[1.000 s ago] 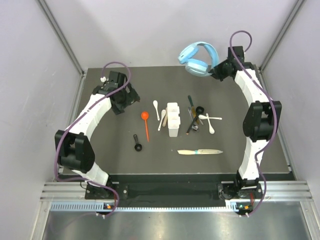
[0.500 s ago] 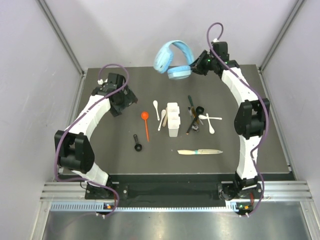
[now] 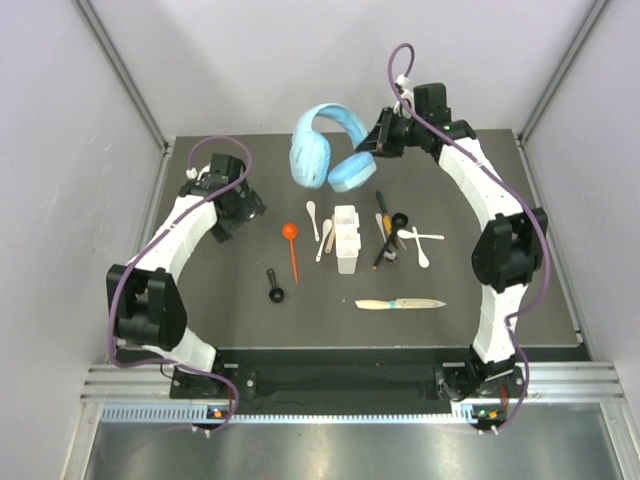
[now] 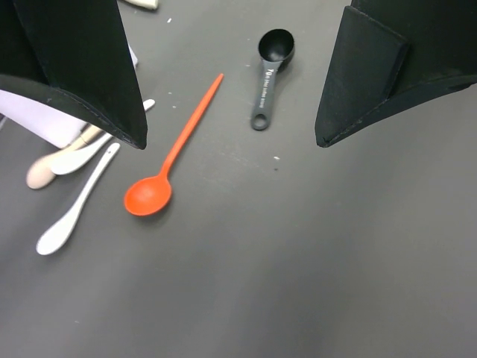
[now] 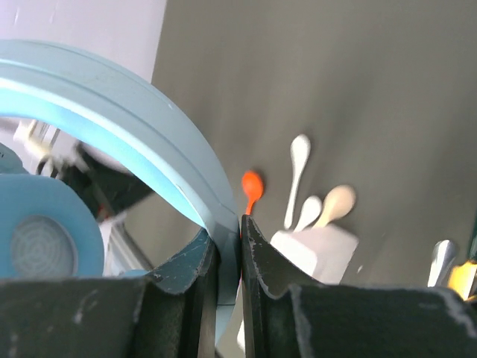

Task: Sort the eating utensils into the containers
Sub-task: Place the distractor at the center of the board.

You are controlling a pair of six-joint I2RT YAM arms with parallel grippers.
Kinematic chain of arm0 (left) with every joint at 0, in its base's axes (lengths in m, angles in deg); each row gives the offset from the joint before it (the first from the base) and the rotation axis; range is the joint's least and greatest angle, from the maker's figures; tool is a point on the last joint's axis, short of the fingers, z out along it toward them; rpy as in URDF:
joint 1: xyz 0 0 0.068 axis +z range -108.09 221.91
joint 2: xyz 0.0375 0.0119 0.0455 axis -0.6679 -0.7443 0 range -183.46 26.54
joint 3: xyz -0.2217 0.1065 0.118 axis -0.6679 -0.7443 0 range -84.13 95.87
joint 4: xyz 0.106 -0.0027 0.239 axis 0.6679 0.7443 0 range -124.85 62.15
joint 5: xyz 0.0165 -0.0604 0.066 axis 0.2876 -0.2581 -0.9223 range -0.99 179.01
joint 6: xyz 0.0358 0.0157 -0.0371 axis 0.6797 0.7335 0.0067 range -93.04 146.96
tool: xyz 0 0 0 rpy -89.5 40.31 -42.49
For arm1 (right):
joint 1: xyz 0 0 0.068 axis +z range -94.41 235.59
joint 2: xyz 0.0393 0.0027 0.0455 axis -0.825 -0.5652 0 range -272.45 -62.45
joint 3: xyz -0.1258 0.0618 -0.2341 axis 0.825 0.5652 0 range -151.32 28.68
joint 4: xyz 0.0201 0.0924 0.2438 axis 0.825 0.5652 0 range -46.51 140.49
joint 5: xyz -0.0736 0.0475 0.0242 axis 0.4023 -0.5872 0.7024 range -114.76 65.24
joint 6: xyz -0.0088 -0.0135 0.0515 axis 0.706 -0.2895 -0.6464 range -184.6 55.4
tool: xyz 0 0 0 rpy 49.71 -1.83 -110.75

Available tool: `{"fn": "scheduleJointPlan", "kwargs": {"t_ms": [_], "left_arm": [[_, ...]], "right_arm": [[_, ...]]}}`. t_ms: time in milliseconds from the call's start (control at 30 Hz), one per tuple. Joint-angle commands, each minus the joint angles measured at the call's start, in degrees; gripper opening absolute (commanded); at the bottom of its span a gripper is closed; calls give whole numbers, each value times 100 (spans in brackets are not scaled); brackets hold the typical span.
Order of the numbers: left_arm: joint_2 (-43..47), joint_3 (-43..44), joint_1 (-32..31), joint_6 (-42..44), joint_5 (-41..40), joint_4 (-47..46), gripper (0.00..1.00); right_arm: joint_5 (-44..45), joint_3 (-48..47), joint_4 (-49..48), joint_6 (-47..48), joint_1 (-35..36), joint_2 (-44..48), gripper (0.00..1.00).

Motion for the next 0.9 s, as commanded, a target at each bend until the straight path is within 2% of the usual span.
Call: {"fn": "scheduleJointPlan", "kwargs": {"t_ms": [0,167,400,500,633,867], "left_arm": [[415,-223,158,-28,-213,1,99],[397,-337,211,51,-196,10,99],[397,-469,220,209,-204,-17,99],[433,-530,220,271,-266,-26,99],[459,-662,220,192,-178,-61,99],[547,-785,220,218,-195,-8,99]], "right_arm": [[-599,-15,391,620,501,970,0],[-547,300,1121,1112,1019,1374,0],[147,1697,1789,1701,1293,2130,0],[428,1953,2184,1895,1679,2376,0],[745,2313,2291,1904,2232,2525,0],[1325,2797,2265,2053,2787,2579,0]]}}
